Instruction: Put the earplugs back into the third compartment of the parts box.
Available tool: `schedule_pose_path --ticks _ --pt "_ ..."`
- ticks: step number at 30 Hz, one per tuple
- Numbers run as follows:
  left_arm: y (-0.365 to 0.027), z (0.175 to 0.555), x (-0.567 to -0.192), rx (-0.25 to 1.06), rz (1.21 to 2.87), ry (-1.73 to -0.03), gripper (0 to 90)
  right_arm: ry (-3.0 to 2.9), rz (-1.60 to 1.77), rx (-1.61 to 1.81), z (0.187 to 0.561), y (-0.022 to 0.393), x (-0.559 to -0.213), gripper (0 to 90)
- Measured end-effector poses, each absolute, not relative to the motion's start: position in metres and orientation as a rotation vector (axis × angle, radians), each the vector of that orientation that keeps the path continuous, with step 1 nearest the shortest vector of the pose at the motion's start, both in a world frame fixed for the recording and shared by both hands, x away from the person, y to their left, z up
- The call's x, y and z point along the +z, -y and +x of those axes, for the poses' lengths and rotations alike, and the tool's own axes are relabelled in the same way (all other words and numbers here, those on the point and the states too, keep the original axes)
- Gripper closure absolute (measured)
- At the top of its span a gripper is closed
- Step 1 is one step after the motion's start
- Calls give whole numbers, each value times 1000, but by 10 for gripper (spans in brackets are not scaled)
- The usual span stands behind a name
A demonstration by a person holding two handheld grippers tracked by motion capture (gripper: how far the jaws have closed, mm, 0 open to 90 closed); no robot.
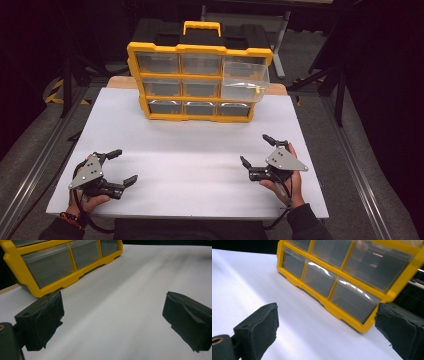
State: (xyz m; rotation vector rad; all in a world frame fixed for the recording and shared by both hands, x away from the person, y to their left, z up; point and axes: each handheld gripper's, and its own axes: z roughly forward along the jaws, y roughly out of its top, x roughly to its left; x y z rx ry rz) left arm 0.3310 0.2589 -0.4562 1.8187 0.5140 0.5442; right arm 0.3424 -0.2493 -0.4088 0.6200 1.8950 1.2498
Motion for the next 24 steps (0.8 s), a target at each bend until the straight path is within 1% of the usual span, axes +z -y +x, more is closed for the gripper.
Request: schedule_pose_path --ticks 2,3,5,10,24 --pt "-258 331 -456 544 1821 -515 46 -1897 633 1260 342 251 -412 57" --pt "-258 331 -457 544 1825 -515 45 -1906 654 1249 340 256 -420 56" --pt "-258 331 -456 543 1825 -513 45 -1915 667 1238 339 259 -427 53" --pt "-258 331 -456 542 1826 -512 45 -1905 693 1227 336 266 -434 55" --pt "-257 333 -456 538 1826 -511 44 -1898 707 1253 336 266 -434 55"
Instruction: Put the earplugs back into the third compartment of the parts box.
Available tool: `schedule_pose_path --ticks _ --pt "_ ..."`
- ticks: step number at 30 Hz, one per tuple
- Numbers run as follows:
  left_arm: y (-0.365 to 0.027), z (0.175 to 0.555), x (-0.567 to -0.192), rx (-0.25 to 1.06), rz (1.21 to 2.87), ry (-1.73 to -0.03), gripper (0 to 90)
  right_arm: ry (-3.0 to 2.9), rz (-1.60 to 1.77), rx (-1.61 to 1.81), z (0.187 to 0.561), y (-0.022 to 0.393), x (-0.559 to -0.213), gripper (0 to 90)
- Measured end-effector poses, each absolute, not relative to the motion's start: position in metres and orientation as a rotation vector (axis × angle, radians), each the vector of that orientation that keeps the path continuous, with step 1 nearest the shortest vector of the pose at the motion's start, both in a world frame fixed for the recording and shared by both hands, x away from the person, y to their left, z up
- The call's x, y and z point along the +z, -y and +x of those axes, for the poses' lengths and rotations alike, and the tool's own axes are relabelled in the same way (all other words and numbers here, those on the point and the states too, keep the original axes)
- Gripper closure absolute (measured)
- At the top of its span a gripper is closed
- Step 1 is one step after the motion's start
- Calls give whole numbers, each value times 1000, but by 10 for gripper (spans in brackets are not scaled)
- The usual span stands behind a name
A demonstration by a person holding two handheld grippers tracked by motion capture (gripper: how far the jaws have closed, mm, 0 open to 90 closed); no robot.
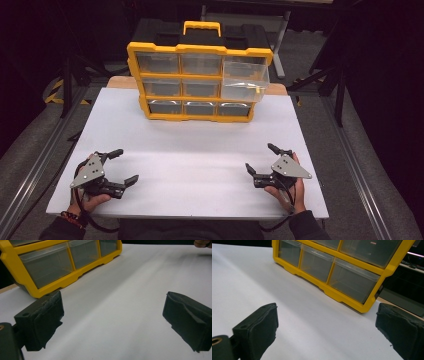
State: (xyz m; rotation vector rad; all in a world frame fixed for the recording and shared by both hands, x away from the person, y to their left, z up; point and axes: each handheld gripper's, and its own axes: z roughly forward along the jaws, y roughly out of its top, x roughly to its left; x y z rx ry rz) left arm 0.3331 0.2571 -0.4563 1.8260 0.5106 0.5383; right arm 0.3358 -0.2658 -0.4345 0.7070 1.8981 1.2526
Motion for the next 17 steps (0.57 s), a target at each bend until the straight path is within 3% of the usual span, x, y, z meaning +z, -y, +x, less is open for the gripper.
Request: schedule_pose_path --ticks 17 --pt "-260 335 -458 534 1824 -537 44 -1912 706 1250 339 264 -436 54"
